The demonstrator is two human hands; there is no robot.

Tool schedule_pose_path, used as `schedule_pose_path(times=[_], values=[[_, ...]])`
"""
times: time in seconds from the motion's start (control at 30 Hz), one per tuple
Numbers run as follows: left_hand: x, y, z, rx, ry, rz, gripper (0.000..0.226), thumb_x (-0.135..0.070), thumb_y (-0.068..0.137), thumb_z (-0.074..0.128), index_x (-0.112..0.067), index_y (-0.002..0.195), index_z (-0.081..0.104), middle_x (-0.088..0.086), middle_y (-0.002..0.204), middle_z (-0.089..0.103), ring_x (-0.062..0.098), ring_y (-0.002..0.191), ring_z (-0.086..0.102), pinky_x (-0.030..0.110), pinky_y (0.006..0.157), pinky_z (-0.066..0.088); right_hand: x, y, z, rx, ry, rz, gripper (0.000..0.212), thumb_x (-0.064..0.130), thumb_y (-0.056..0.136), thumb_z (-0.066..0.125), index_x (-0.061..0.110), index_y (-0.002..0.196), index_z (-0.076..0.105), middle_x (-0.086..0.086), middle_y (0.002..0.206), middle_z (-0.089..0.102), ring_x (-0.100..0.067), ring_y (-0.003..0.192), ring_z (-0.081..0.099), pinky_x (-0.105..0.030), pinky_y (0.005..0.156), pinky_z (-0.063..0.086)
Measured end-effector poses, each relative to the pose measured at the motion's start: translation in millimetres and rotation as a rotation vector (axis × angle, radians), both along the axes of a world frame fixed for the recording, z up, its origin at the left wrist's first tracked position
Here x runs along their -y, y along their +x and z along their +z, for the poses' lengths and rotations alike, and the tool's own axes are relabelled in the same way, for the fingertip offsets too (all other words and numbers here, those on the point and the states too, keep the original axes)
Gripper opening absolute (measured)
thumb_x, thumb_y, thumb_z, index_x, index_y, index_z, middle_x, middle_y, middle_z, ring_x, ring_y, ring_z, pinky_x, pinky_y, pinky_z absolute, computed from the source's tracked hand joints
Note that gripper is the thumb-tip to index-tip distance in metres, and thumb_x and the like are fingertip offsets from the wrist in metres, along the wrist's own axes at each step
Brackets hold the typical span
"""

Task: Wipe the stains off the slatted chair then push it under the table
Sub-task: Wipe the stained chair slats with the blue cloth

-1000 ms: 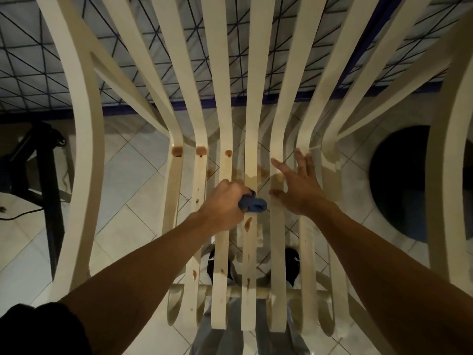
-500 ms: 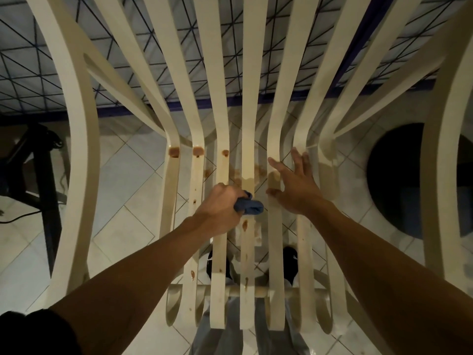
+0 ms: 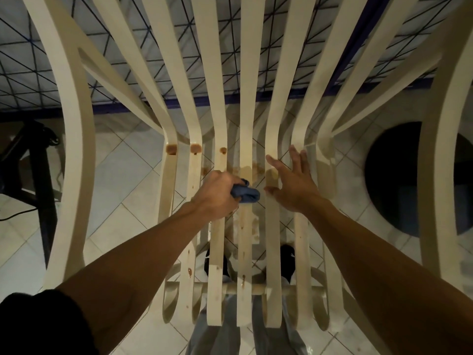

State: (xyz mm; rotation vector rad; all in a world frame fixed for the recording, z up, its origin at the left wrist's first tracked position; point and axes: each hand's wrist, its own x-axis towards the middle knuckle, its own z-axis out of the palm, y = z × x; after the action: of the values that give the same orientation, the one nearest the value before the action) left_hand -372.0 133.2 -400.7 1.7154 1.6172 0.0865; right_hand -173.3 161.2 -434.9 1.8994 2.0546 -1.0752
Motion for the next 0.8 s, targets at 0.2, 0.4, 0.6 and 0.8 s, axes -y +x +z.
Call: schedule_pose_path(times=[0.2, 0.4, 0.6, 0.8], values=[[33, 3, 14, 0.088, -0.008, -0.126, 0.017, -0.005, 0.081, 0.072, -0.010, 0.097, 0.076, 0.007, 0.080, 0.072, 0.009, 0.067, 0.058, 0.009, 0.066, 0.045, 1, 1, 1, -0.022, -0.006, -0.012, 0.083, 0.038, 0.090, 0.066, 0.042, 0.153, 0.012, 0.001, 0.161, -0.024, -0.029, 0.143, -0.031, -0.052, 0.120, -0.001], [56, -3, 10, 0.105, -0.107, -0.160, 0.020, -0.011, 0.079, 0.074, -0.019, 0.097, 0.079, 0.005, 0.080, 0.074, 0.013, 0.067, 0.065, 0.023, 0.064, 0.053, 2, 3, 1, -0.038, -0.004, -0.002, 0.083, 0.038, 0.090, 0.066, 0.042, 0.153, 0.012, 0.001, 0.160, -0.025, -0.029, 0.143, -0.033, -0.051, 0.118, -0.006], [16, 4, 24, 0.123, -0.039, -0.063, 0.021, -0.002, 0.083, 0.070, -0.013, 0.099, 0.077, 0.000, 0.078, 0.067, 0.005, 0.068, 0.060, 0.004, 0.066, 0.042, 0, 0, -1, -0.003, 0.003, 0.008, 0.084, 0.040, 0.090, 0.065, 0.041, 0.154, 0.010, -0.001, 0.161, -0.025, -0.029, 0.143, -0.032, -0.053, 0.121, -0.003], [14, 9, 17, 0.048, 0.061, -0.027, 0.022, 0.001, 0.083, 0.064, -0.010, 0.099, 0.076, 0.009, 0.086, 0.069, 0.018, 0.076, 0.054, 0.022, 0.070, 0.041, 0, 0, -1, 0.011, 0.000, 0.010, 0.083, 0.040, 0.091, 0.065, 0.042, 0.154, 0.011, -0.001, 0.161, -0.024, -0.030, 0.144, -0.031, -0.053, 0.121, -0.001]])
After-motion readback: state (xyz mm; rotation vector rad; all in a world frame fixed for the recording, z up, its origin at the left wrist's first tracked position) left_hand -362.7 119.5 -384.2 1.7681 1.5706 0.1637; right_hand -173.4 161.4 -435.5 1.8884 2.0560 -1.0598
